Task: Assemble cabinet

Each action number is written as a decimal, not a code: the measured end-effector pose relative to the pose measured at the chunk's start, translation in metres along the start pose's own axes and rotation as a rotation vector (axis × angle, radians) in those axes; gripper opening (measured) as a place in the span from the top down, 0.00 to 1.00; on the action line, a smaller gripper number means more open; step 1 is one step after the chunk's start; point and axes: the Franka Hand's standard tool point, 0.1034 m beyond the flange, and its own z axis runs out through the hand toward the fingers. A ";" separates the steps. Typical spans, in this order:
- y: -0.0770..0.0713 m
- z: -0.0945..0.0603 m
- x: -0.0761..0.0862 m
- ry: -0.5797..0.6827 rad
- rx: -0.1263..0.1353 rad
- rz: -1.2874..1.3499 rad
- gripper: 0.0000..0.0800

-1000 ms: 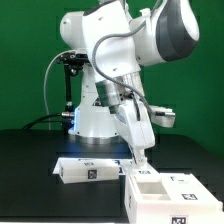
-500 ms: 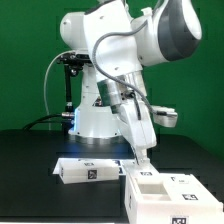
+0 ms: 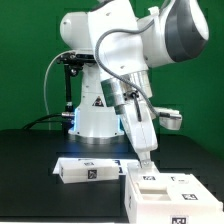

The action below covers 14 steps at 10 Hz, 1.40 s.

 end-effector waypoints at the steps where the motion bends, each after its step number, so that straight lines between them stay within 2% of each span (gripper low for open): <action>1: 0.000 0.000 0.000 0.000 0.000 0.000 0.92; 3: -0.006 0.001 -0.001 0.004 0.007 0.009 0.92; 5: -0.029 0.003 -0.001 0.040 0.023 0.010 0.92; 6: -0.036 0.003 -0.001 0.047 0.030 -0.001 0.92; 10: -0.056 0.005 -0.002 0.076 0.038 -0.042 0.92; 12: -0.068 0.006 -0.002 0.079 0.051 -0.044 0.92; 14: -0.070 0.006 -0.001 0.078 0.053 -0.049 0.92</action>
Offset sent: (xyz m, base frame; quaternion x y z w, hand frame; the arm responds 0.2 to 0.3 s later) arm 0.0441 0.0198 0.0001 0.0225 0.0211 0.0014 0.9995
